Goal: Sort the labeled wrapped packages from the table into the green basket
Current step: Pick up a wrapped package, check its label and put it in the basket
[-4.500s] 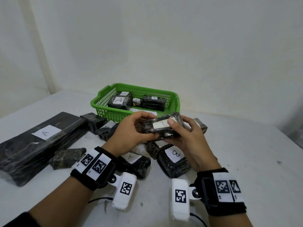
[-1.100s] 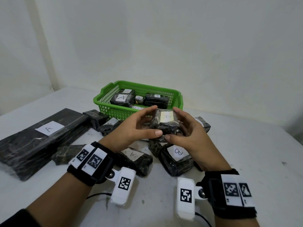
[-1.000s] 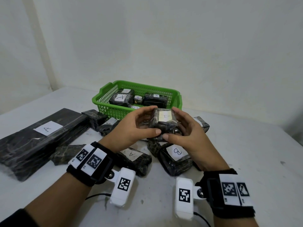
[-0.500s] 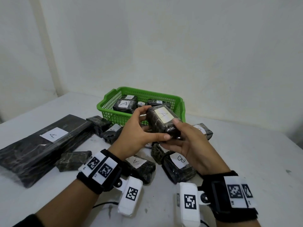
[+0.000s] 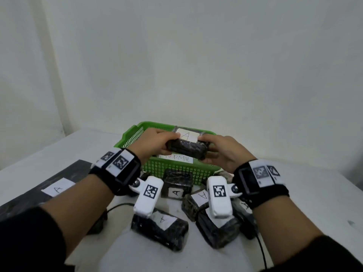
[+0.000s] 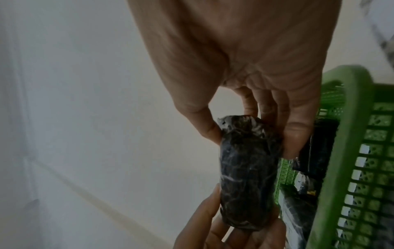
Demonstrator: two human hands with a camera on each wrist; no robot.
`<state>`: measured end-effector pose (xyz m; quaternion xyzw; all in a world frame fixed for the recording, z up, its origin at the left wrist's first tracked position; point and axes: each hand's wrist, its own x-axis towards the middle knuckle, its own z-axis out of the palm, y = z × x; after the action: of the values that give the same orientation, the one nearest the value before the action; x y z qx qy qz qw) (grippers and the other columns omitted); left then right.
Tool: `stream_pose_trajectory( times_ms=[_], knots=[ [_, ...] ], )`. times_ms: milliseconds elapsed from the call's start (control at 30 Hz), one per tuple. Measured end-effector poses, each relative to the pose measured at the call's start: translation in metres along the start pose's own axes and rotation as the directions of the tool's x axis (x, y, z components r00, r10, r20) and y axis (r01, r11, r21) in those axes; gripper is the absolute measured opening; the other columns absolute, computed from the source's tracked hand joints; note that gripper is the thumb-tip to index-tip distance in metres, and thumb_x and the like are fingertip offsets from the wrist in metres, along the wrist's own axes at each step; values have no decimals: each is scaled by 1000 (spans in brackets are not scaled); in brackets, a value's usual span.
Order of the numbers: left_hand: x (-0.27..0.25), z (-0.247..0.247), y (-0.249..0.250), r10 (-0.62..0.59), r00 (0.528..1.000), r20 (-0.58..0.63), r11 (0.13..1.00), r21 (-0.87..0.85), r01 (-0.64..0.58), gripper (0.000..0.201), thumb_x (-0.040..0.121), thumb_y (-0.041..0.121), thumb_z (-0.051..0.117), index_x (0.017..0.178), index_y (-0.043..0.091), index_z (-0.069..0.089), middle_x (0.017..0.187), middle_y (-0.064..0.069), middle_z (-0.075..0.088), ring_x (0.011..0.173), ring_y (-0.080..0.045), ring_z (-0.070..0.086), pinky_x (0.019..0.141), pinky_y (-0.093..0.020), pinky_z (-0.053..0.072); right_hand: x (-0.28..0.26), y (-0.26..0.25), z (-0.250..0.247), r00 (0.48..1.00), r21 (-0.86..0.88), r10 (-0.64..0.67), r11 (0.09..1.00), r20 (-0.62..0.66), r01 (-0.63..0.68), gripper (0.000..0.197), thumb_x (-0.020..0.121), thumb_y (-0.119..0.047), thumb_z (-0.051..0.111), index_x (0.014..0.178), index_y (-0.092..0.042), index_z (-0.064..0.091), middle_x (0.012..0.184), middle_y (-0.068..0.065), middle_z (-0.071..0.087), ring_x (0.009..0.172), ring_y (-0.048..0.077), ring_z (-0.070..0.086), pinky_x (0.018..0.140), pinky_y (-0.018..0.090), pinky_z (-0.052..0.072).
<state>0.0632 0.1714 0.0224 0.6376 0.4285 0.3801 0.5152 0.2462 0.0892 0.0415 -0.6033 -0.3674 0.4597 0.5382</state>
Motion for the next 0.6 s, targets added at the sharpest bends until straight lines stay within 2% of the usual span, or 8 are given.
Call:
stream_pose_trajectory(
  times_ms=[100, 200, 267, 300, 367, 467, 567, 600],
  knots=[
    [31, -8, 6, -61, 998, -2, 997, 48, 61, 22, 95, 16, 71, 92, -6, 71, 101, -22, 71, 87, -29, 74, 86, -44, 64, 27, -9, 10, 999, -30, 47, 998, -22, -47, 8, 96, -9, 72, 89, -10, 66, 81, 11, 64, 69, 23, 63, 53, 33, 56],
    [60, -16, 12, -120, 993, -11, 984, 134, 120, 15, 95, 14, 70, 85, 2, 68, 98, -22, 68, 85, -33, 73, 89, -49, 62, 62, -17, 20, 994, -44, 107, 993, -35, -108, 13, 96, -8, 71, 85, -8, 65, 78, 12, 62, 69, 22, 61, 63, 39, 61],
    [80, -18, 11, -159, 987, 10, 966, 206, 153, 12, 98, 14, 67, 91, 3, 66, 97, -18, 69, 85, -32, 72, 87, -46, 63, 85, -18, 25, 992, -88, 121, 988, -48, -125, 12, 93, -10, 74, 84, -8, 67, 85, 16, 64, 71, 25, 63, 79, 46, 63],
    [90, -18, 10, -179, 984, 12, 958, 229, 171, 11, 99, 13, 66, 97, 2, 64, 92, -14, 68, 79, -29, 71, 81, -40, 64, 98, -18, 27, 991, -123, 120, 984, -58, -126, 13, 92, -12, 75, 82, -7, 68, 88, 17, 64, 75, 28, 64, 88, 50, 62],
    [106, -19, 7, -211, 977, 7, 935, 294, 200, 11, 99, 12, 64, 104, 3, 60, 85, -10, 65, 71, -22, 67, 68, -32, 63, 124, -16, 28, 991, -213, 115, 969, -71, -127, 17, 91, -13, 75, 78, -7, 67, 84, 17, 65, 79, 30, 64, 92, 53, 61],
    [124, -20, 4, -272, 962, 22, 889, 389, 243, 11, 100, 11, 64, 104, 3, 59, 87, -11, 67, 71, -24, 67, 63, -31, 62, 146, -10, 32, 985, -288, 161, 942, -63, -173, 15, 94, -14, 72, 83, -11, 62, 82, 9, 63, 69, 22, 62, 58, 33, 58],
    [138, -23, -2, -327, 945, 19, 849, 444, 285, 17, 97, 14, 69, 95, -2, 65, 103, -23, 75, 92, -37, 75, 88, -46, 62, 157, 0, 36, 975, -309, 220, 927, -18, -215, 18, 99, -13, 65, 84, -13, 55, 87, 7, 58, 71, 20, 58, 38, 21, 49],
    [143, -24, -3, -330, 944, 25, 836, 472, 280, 18, 96, 15, 70, 89, -1, 67, 100, -22, 75, 93, -37, 76, 90, -48, 62, 161, 4, 36, 972, -319, 233, 921, -8, -224, 19, 101, -13, 63, 84, -13, 54, 87, 7, 57, 72, 20, 58, 35, 19, 48]
  ],
)
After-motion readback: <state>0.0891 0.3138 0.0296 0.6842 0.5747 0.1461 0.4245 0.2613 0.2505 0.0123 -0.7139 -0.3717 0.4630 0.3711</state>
